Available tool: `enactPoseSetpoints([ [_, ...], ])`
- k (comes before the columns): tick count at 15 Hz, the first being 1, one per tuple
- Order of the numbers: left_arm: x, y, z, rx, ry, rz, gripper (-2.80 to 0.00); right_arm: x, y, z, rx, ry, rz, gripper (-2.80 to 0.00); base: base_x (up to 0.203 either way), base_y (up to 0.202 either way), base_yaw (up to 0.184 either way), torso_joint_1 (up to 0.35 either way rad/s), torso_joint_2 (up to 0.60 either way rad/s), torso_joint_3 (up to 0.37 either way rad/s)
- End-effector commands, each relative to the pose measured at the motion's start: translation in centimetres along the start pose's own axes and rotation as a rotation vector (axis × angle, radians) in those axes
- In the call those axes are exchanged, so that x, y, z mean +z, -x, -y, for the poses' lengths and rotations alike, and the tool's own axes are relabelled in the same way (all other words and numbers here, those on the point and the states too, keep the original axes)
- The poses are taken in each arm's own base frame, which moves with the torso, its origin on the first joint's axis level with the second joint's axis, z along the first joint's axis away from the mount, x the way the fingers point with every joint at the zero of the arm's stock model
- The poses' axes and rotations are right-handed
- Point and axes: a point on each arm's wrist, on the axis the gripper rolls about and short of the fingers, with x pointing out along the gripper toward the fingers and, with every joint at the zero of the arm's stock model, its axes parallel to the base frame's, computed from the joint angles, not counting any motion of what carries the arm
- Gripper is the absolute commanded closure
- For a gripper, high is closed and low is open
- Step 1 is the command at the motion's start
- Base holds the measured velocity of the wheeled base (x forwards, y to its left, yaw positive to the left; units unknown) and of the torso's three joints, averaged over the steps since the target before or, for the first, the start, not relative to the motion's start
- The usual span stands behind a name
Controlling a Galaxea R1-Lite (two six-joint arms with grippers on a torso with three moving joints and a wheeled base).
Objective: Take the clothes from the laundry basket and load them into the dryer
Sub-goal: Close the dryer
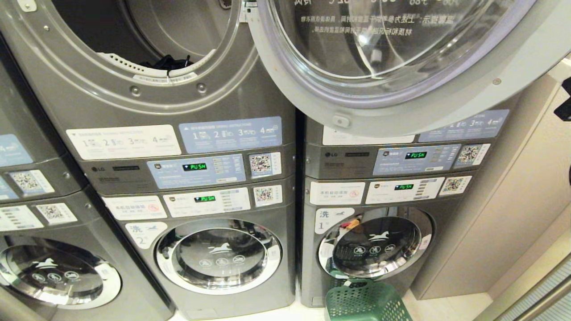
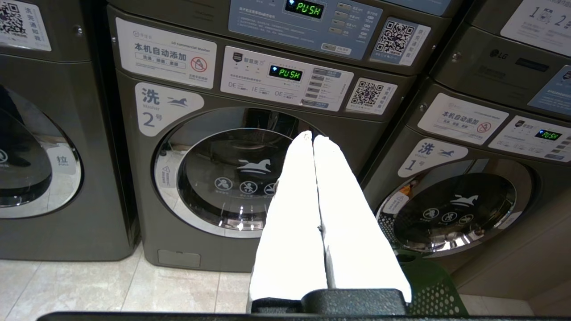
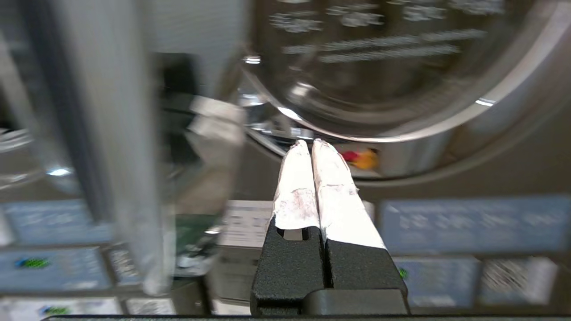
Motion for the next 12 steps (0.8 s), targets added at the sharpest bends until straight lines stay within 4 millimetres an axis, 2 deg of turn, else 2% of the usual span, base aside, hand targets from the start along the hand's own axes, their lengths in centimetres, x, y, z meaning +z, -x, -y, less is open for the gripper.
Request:
enactPoseSetpoints([
  [1,-0.8,-0.2,-0.2,0.007,0.000,-0.027,0.00,-0.8,-0.6,0.1,0.042,-0.004,-0.022,0.00,0.000,0.000,0.000,0.000,0.00,0.000],
  [7,-0.8,-0.2,-0.2,0.007,0.000,-0.027,0.00,-0.8,-0.7,-0.1,0.123,-0.006,-0.033,0.00,0.000,0.000,0.000,0.000,0.00,0.000],
  [10,-0.8,-0.2,-0.2,0.007,0.000,-0.027,0.00,-0.1,-0.1,-1.0,0.230,-0.004,-0.023,0.00,0.000,0.000,0.000,0.000,0.00,0.000],
  [12,-0.8,-0.2,-0.2,0.007,0.000,-0.027,0.00,0.1,0.1,-2.2,0.297,-0.020,-0.013,0.00,0.000,0.000,0.000,0.000,0.00,0.000],
])
